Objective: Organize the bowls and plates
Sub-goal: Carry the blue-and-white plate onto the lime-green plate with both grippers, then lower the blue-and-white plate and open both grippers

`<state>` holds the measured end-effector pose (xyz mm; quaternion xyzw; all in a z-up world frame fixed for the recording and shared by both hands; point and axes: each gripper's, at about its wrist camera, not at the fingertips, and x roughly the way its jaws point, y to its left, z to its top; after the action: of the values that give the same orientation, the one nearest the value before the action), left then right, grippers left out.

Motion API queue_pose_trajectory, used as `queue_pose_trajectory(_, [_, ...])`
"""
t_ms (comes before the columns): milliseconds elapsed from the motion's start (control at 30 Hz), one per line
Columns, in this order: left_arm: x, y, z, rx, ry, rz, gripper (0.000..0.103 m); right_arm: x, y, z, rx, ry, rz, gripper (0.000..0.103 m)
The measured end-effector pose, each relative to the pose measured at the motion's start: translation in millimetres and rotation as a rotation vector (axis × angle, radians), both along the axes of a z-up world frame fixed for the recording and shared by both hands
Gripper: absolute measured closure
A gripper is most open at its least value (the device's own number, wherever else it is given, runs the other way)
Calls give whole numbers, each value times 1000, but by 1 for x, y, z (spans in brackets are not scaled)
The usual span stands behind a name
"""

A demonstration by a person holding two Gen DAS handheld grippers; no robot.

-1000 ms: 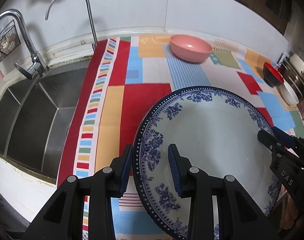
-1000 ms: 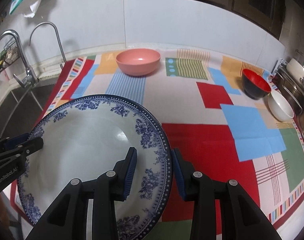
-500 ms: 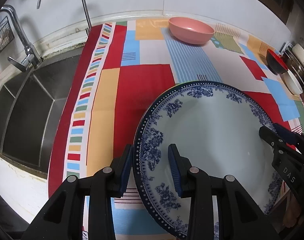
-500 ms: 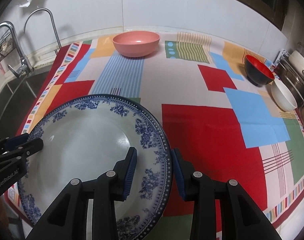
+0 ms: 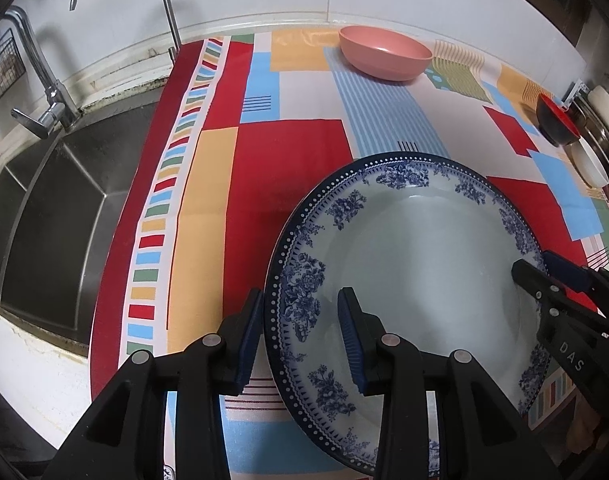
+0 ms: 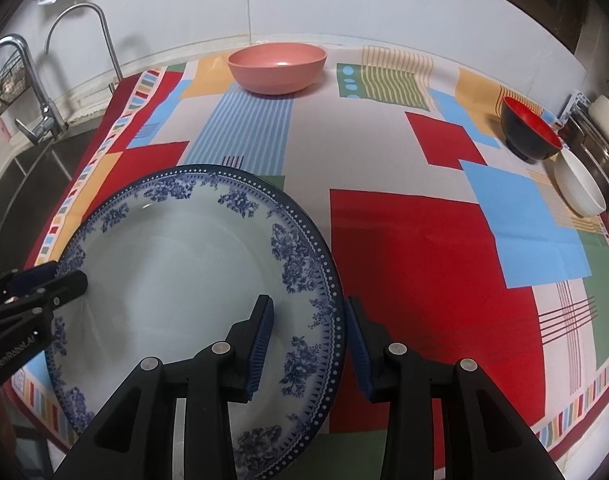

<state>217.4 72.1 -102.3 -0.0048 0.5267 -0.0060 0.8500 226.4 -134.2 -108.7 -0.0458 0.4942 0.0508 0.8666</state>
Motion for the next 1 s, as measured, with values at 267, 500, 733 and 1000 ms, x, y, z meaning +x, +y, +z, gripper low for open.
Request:
queue_pose_trajectory(267, [0, -2, 20, 5, -60, 7, 50, -2, 2, 10, 2, -39, 41, 49])
queue_pose_trajectory(500, [6, -10, 40, 8, -125, 2, 45, 1, -2, 27, 26, -74, 53, 49])
queue_pose_trajectory(733, [21, -19, 60, 10, -179, 1, 43, 15, -10, 47, 41, -129, 54, 49])
queue_pose_trajectory(1000, [40, -30, 79, 14, -241, 4, 43, 38, -22, 69, 55, -204, 48, 49])
